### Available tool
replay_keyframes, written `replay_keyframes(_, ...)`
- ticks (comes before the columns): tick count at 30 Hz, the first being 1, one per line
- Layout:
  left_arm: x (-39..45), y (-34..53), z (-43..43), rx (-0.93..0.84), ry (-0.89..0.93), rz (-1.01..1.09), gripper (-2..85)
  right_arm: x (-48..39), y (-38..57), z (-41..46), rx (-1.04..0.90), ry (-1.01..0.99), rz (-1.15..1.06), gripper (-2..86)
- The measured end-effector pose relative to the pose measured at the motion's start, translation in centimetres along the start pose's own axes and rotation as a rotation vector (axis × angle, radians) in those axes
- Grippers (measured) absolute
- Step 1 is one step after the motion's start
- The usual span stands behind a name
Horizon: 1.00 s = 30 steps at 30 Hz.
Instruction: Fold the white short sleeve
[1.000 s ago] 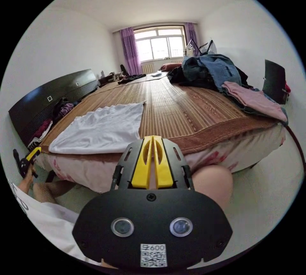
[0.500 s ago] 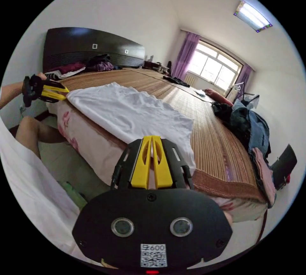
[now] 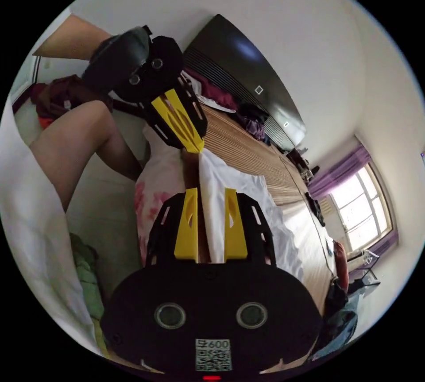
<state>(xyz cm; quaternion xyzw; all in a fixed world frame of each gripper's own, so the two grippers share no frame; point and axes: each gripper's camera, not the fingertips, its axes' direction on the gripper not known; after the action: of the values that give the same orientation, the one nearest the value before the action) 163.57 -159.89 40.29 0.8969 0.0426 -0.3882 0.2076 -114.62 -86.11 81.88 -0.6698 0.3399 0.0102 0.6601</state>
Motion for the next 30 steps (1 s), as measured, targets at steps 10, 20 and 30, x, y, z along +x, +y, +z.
replay_keyframes(10, 1.6, 0.2, -0.3, 0.025, -0.08, -0.089, 3.8, -3.4, 2.9, 6.0, -0.116, 0.033, -0.031, 0.0)
replay_keyframes(20, 4.0, -3.1, 1.4, 0.042, -0.09, 0.017, 7.5, -6.7, 7.4, 7.7, -0.1, 0.035, -0.056, -0.8)
replay_keyframes(30, 3.5, -2.8, 0.6, 0.059, -0.222, -0.003, 3.1, -11.7, 15.8, 11.5, -0.368, 0.431, -0.252, -0.7)
